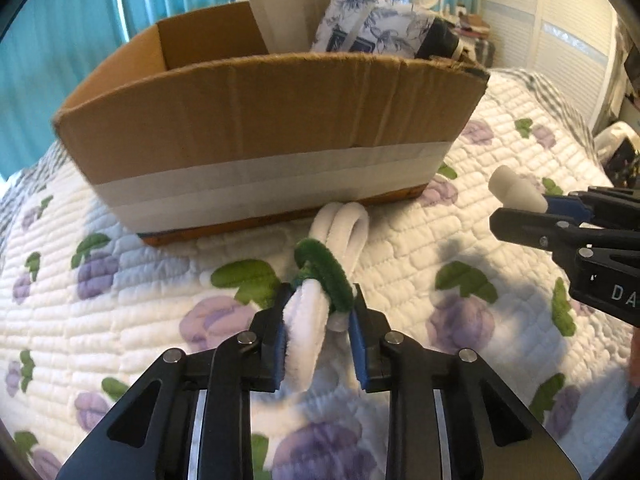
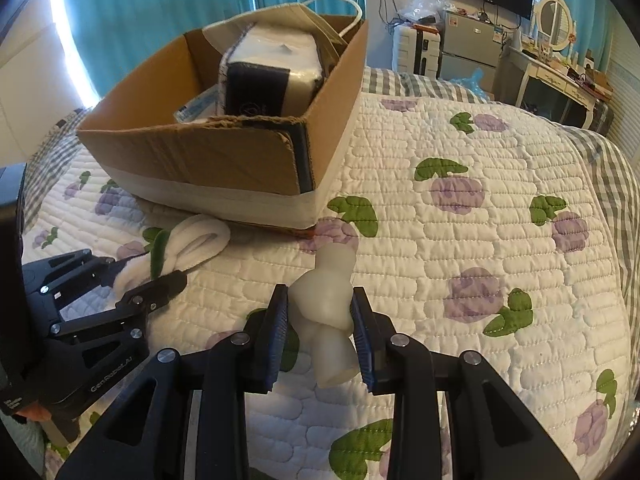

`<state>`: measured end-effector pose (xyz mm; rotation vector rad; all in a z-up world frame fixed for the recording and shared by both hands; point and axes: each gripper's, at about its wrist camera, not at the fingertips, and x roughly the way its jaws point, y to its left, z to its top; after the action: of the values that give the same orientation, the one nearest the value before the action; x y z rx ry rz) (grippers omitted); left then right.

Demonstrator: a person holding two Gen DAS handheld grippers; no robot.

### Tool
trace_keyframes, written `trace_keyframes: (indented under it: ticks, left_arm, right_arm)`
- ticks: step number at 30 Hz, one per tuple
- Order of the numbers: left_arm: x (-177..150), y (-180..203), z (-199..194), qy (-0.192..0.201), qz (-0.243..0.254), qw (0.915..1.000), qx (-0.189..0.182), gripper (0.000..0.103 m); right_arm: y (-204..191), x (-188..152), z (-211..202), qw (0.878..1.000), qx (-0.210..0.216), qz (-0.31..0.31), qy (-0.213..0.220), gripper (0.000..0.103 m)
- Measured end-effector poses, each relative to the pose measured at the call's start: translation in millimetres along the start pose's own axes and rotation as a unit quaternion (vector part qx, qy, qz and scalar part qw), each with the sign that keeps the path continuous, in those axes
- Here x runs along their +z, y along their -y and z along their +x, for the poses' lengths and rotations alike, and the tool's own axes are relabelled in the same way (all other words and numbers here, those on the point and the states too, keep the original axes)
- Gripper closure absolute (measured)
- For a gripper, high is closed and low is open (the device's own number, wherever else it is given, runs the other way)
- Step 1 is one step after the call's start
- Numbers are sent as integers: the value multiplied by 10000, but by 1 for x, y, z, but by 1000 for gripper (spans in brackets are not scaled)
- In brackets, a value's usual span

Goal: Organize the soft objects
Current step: 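Grasp the green-banded white socks with the left gripper while the right gripper grasps a white sock, then lower both held socks into the cardboard box and open both grippers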

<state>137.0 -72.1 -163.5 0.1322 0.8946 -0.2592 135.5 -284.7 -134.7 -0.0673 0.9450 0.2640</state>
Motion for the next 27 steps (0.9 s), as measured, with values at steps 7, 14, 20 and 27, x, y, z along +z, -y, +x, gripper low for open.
trace_keyframes:
  ticks: [7,14,20,27]
  left_arm:
    - [-8,-2,-42,17,-214,9998,47,78]
    - [0,-8,-100,490,-288,9984,61,78]
    - [12,-13,-147,907,-350,9952,87,78]
    - [28,-26,-179,1273,-347,9910,210,78]
  right_arm:
    - [-11,-7,-26,9996,215,50,192,73]
    - [-28,-17,-67,9982,360,29,474,73]
    - [-48,-13,-115,9958,361,-140,825,73]
    - [-63,11,-162,9907,363,-369,1260,73]
